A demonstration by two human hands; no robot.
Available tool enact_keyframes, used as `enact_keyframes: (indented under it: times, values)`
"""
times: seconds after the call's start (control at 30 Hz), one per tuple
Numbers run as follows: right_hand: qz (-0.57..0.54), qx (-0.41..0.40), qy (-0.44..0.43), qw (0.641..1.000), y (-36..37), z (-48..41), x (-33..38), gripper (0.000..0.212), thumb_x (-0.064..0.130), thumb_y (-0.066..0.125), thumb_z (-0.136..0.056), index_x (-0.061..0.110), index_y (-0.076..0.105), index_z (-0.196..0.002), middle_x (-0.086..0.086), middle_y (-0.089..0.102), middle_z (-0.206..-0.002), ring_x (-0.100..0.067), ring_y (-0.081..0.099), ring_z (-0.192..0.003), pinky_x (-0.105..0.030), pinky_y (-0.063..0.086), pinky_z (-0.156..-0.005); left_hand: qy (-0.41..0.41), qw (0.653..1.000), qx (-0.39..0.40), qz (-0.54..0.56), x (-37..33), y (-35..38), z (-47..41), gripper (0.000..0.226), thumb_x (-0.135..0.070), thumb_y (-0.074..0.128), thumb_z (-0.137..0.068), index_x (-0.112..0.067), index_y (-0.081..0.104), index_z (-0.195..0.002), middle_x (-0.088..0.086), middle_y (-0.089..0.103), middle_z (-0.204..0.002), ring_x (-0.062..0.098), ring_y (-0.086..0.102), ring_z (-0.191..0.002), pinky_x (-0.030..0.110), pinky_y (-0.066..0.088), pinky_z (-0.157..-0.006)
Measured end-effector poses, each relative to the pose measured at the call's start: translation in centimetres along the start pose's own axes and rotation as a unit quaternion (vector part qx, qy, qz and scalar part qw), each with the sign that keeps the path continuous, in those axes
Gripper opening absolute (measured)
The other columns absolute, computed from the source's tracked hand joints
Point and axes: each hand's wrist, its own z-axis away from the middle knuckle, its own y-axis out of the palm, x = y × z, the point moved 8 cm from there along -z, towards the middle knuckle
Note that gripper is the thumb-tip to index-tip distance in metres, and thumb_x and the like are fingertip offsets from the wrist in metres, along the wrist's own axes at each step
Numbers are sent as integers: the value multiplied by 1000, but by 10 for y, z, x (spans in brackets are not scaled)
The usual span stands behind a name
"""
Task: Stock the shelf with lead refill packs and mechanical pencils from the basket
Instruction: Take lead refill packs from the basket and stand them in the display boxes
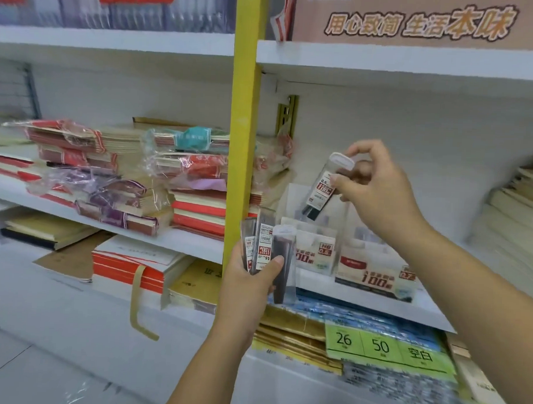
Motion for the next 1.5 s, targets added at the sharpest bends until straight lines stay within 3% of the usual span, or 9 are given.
enact_keyframes:
  times: [0.2,0.43,0.7,0.8,0.9,1.07,1.27,1.4,1.5]
  values:
    - [157,62,-37,985,53,-40,-25,27,15,70,-86,29,48,-93,11,63,-83,-7,63,-75,-24,49,-60,-5,1000,-21,18,5,-8,-14,33,-17,70,-93,-43,59,-110,-29,73,-92,-11,68,-82,9,52,-55]
    - [175,133,21,975,77,-53,-53,19,14,70,-86,23,56,-94,-1,66,-75,-19,68,-65,-41,59,-60,-16,999,-22,20,11,-16,-24,34,-23,73,-90,-46,60,-110,-24,74,-94,-6,70,-85,12,54,-56]
    - [475,113,-92,868,77,-56,-45,28,32,53,-97,29,65,-122,-1,65,-113,-23,61,-101,-31,43,-68,-7,999,-32,21,5,-24,-28,31,-24,74,-89,-43,62,-111,-22,74,-93,1,71,-84,13,52,-54]
    - [388,109,-93,910,71,-41,-34,29,29,54,-98,26,63,-125,1,64,-114,-17,60,-99,-32,48,-80,-9,999,-29,21,4,-23,-27,30,-24,74,-90,-42,62,-111,-21,75,-94,1,71,-85,13,52,-55]
    - [169,155,-39,973,68,-10,-25,18,35,61,-92,39,68,-108,21,69,-96,7,61,-75,-12,46,-68,-10,1000,-11,25,1,-17,-22,31,-25,74,-90,-42,63,-113,-18,76,-96,2,72,-88,13,53,-57]
    - [-20,250,39,967,87,32,-19,19,23,67,-90,38,67,-103,8,70,-79,-12,63,-52,-23,48,-48,1,999,33,28,-6,-2,-13,31,-28,73,-90,-43,61,-114,-15,76,-98,3,72,-89,17,55,-63]
    - [-131,261,86,953,74,38,-22,19,11,56,-96,25,61,-107,-6,70,-89,-14,63,-71,-26,51,-66,-28,996,67,53,-4,-1,-5,25,-24,69,-94,-38,65,-114,-9,76,-98,5,69,-79,19,52,-63]
    - [-156,245,117,950,72,34,-28,19,19,58,-90,23,61,-109,4,71,-89,-14,59,-76,-28,46,-68,-39,995,81,43,-1,0,-3,31,-22,66,-96,-38,59,-122,-9,75,-113,13,71,-106,24,53,-71]
    - [-130,238,112,956,70,33,-30,22,15,47,-99,28,58,-113,7,73,-102,-11,62,-81,-27,48,-70,-41,994,82,55,-2,-1,-4,33,-18,67,-95,-33,58,-123,-4,77,-108,9,75,-93,20,52,-61]
